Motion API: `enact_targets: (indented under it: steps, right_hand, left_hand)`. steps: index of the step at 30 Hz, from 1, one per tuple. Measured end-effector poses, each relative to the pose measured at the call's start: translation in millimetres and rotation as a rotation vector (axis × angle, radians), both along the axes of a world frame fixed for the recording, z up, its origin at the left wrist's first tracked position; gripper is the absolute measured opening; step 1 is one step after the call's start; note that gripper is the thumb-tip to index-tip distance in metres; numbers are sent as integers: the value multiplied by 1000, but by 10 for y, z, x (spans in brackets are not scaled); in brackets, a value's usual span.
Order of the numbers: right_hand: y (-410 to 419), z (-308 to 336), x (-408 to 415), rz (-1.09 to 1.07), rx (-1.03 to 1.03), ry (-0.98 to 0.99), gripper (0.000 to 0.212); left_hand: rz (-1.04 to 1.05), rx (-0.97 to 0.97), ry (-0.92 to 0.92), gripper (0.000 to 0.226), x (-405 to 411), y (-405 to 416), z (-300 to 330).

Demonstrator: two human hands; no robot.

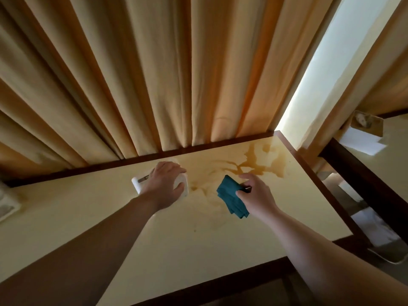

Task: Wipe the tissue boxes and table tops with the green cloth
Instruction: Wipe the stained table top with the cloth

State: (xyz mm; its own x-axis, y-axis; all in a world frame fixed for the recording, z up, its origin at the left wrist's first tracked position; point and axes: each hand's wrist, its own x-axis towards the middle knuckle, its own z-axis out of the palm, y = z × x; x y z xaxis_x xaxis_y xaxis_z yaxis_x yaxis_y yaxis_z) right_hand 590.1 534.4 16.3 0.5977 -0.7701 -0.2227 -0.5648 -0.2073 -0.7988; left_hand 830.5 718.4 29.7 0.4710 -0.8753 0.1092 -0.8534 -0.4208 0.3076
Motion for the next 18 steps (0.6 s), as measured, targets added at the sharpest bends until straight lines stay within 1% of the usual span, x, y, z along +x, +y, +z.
enact_targets:
  steps: [3, 5, 7, 11, 16, 18]
  right_hand:
    - [179, 64, 225, -22, -7, -31, 46]
    - [276, 95, 349, -38, -9, -51, 45]
    - [366, 137, 460, -52, 1, -69, 44]
    - [502, 262, 686, -69, 18, -137, 41]
    - [626, 505, 1026, -116, 53, -239, 37]
    - [701, 575, 1191, -159, 135, -321, 36]
  left_hand:
    - [59, 115, 53, 53, 316, 157, 107]
    - [41, 205, 65, 59, 461, 221, 157]
    - [0, 240, 56, 57, 525, 246, 182]
    - [22, 221, 101, 48, 572, 229, 189]
    - [54, 168, 241, 46, 620, 241, 210]
    - [72, 135, 255, 45, 662, 282, 216]
